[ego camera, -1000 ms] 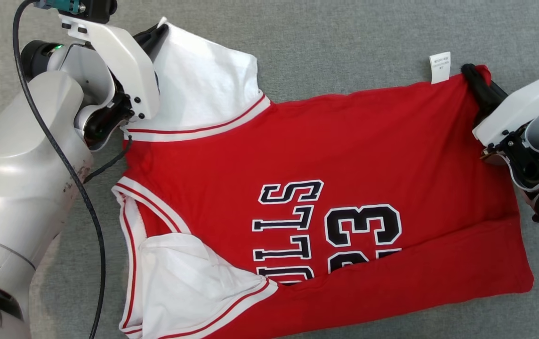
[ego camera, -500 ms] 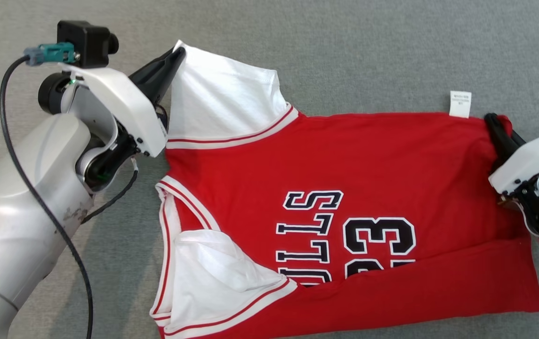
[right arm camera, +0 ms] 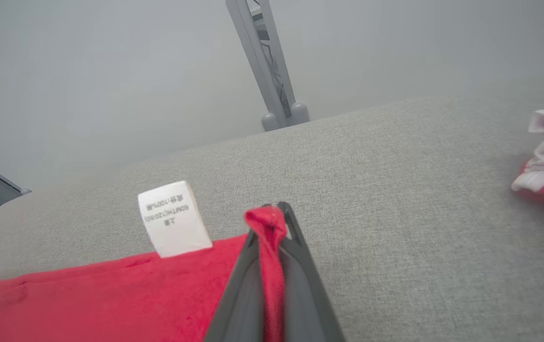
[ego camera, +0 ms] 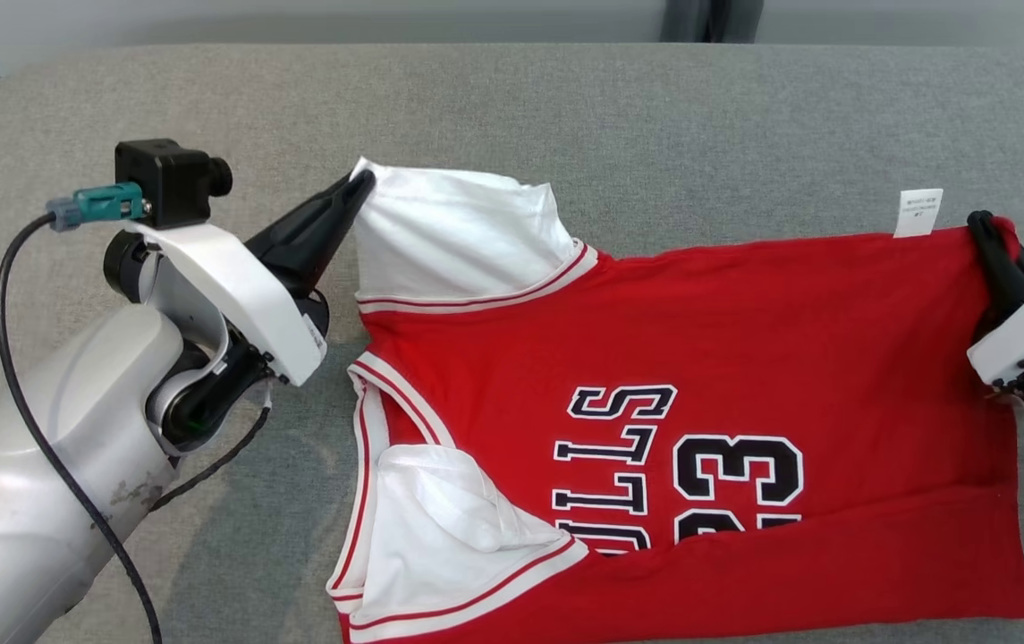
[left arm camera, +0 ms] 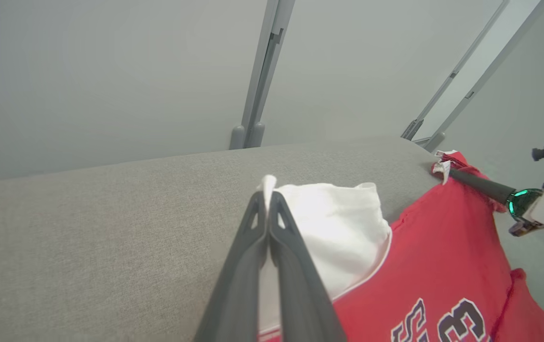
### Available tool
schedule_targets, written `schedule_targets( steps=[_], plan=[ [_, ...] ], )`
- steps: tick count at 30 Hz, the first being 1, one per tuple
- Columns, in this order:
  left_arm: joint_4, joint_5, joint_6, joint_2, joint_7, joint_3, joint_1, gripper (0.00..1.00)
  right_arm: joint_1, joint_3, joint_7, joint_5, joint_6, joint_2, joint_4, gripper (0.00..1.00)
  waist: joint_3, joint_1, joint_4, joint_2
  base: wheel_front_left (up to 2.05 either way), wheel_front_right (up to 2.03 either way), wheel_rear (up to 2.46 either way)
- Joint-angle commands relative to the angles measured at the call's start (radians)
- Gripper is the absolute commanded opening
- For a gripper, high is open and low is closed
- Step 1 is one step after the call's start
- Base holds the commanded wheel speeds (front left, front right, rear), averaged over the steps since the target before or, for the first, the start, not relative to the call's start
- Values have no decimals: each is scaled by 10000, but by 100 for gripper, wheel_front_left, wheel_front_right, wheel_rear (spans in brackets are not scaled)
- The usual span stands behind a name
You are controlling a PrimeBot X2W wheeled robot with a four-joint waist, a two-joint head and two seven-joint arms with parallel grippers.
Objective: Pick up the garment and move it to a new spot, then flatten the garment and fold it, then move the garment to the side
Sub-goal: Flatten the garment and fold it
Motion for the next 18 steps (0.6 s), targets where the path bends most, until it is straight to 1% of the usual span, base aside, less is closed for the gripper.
schedule_targets(
  steps=[1,6,9,13,18],
  plan=[
    [-167,-50,-13,140,-69,-77,183,0,467,-372,-47,-306,-3,-37,-205,0,-125,0,40,-1,0,0,0],
    [-618,-174,-13,441,-269,-237,628,0,1308,-1385,-49,-1092,-3,-8,-847,0,-419,0,66,-1,0,0,0],
    [-855,-247,-13,596,-413,-300,896,0,1771,-1792,-49,-1350,-3,23,-1181,0,-616,0,66,-1,0,0,0],
    [-1170,-350,-13,842,-518,-374,1265,0,2264,-2089,-48,-1596,-3,-11,-1619,0,-900,0,69,-1,0,0,0],
    [-1571,-416,-13,1099,-518,-524,1624,0,2713,-2066,-36,-1648,-3,-121,-1970,0,-1145,0,89,-1,0,0,0]
  ],
)
